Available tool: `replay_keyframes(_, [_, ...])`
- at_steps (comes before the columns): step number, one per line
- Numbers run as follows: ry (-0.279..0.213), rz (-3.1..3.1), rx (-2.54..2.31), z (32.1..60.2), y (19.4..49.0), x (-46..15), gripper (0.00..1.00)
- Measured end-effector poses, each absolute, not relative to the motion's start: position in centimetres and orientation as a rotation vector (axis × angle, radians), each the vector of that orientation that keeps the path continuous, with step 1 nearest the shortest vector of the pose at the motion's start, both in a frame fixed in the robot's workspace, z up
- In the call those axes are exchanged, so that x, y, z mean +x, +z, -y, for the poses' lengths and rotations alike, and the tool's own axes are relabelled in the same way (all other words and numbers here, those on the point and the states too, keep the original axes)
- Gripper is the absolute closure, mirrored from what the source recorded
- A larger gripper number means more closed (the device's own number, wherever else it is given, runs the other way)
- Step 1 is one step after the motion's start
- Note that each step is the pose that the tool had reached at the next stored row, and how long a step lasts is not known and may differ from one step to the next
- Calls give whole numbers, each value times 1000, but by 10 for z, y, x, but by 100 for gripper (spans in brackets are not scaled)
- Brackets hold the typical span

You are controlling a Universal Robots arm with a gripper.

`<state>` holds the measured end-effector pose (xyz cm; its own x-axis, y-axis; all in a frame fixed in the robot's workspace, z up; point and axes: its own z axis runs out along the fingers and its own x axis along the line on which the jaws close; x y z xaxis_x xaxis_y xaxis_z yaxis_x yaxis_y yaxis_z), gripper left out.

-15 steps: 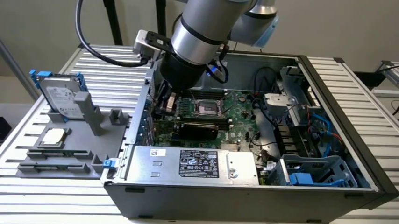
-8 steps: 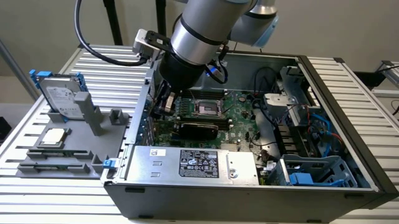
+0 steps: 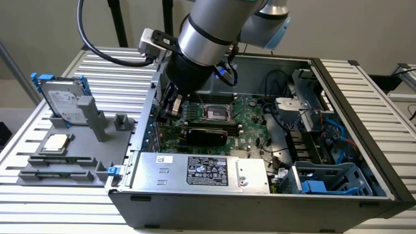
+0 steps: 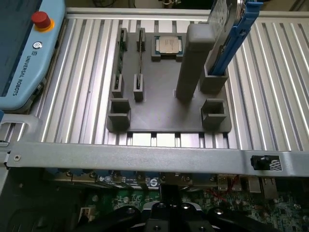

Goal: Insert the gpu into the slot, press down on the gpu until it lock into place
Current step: 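Press down on the gpu until it lock into place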

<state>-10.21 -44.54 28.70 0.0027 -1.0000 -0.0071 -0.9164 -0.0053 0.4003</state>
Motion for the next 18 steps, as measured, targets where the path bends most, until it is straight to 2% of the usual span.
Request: replay_keyframes(18, [-430,1994,2005,440,287,-102,89])
